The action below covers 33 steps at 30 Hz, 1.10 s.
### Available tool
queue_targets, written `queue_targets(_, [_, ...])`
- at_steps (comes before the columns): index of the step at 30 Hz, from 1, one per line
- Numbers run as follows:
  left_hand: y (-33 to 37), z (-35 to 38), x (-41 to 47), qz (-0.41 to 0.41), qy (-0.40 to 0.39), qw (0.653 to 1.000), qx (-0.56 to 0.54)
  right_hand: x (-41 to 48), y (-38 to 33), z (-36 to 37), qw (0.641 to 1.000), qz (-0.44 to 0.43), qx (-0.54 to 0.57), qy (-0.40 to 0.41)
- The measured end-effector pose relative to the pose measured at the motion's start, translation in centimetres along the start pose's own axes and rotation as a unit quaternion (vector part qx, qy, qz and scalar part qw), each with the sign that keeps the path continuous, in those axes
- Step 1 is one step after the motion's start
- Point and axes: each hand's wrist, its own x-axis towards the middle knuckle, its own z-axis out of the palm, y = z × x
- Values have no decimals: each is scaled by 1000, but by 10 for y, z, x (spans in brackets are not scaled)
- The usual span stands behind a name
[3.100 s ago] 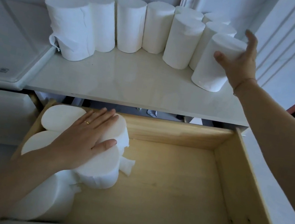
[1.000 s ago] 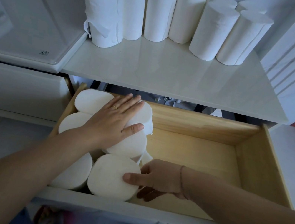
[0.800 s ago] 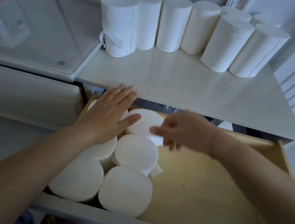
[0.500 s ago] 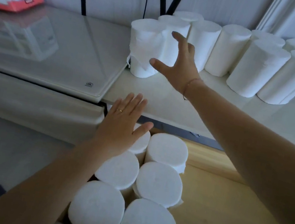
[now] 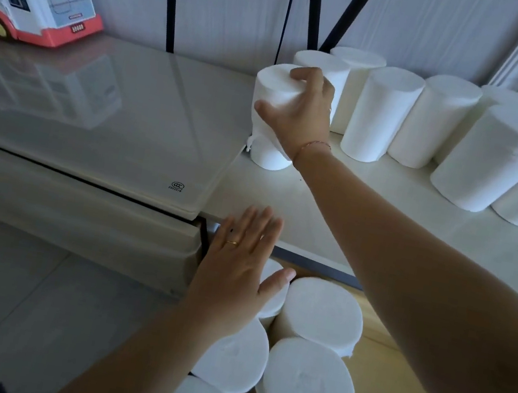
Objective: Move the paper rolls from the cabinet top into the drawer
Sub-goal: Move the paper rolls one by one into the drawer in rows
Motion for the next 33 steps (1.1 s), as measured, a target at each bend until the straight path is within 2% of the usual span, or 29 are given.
queue_targets(7, [2, 1, -2, 2, -8, 1000, 12, -37, -6, -35, 999, -26, -25, -4])
queue_targets(12, [10, 5, -9, 2, -22, 1000, 0, -96, 1, -109, 996, -51, -65, -11])
queue_targets(15, [26, 10, -15, 41, -15, 999, 18, -137, 2, -161, 995, -53, -86, -18])
queue_targets(23, [69, 27, -34, 164, -97, 982, -3, -238, 6, -248, 988, -62, -136, -27])
queue_targets(28, [71, 27, -34, 167, -135, 977, 6, -271, 40, -245, 991, 1, -136, -16])
queue_targets(33, [73, 24, -36, 167, -139, 976, -1, -291, 81, -225, 976, 85, -192, -53])
